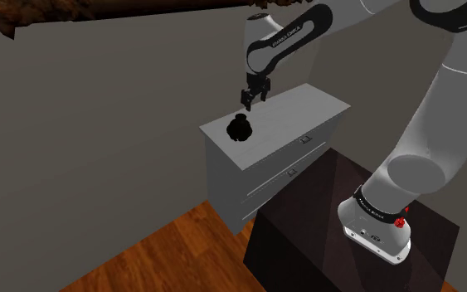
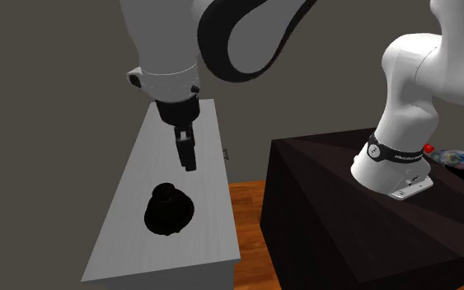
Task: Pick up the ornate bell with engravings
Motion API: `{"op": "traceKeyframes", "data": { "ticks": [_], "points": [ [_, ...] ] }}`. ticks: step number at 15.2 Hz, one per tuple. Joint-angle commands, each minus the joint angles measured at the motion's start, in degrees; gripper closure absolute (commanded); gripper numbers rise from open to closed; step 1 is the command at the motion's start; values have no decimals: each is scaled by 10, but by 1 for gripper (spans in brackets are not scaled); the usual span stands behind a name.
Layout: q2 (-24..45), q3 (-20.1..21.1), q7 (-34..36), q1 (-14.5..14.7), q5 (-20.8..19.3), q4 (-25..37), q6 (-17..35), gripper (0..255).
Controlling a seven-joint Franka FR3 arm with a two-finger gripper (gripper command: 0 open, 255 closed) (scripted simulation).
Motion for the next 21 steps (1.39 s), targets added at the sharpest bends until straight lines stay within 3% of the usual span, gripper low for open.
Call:
{"op": "traceKeyframes", "data": {
  "ticks": [1,7,16,17,21],
  "points": [
    [47,0,2,1,-2,31,16,0],
    [178,-1,-2,2,-4,146,34,0],
    [220,-4,6,4,-10,146,76,0],
    [220,-4,6,4,-10,147,75,255],
    [220,-4,6,4,-10,147,76,255]
  ]
}}
